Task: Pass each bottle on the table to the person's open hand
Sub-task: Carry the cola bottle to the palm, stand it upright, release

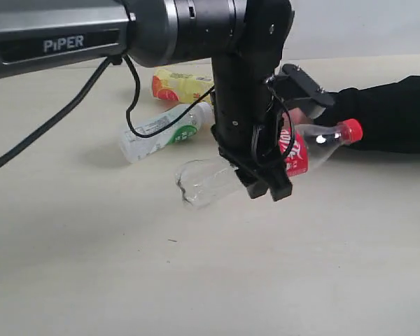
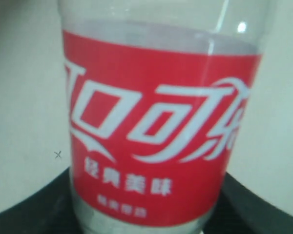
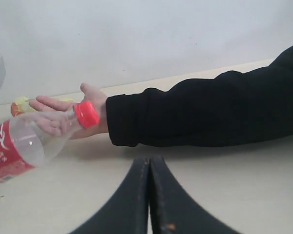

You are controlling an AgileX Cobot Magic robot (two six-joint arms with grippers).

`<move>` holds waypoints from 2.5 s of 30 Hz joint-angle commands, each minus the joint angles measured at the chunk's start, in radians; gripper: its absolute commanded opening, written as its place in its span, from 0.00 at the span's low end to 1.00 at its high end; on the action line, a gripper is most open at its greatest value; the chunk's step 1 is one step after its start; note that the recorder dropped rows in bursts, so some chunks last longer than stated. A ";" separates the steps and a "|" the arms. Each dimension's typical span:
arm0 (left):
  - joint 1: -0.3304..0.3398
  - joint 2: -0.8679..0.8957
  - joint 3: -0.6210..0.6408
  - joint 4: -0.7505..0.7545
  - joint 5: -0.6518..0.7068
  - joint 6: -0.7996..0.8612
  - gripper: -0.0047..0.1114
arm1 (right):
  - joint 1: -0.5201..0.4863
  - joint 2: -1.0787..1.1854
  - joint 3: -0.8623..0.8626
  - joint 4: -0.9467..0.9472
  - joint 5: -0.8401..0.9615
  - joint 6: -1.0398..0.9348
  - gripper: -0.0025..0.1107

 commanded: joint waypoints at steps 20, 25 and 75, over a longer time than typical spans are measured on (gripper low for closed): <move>0.069 0.036 -0.388 -0.019 -0.063 -0.703 0.05 | -0.005 -0.004 0.005 0.000 -0.008 -0.001 0.02; 0.154 0.102 -0.400 -0.290 -0.129 -0.744 0.05 | -0.005 -0.004 0.005 0.000 -0.008 -0.001 0.02; 0.306 0.310 -0.400 -0.559 -0.222 -0.698 0.76 | -0.005 -0.004 0.005 0.000 -0.008 -0.001 0.02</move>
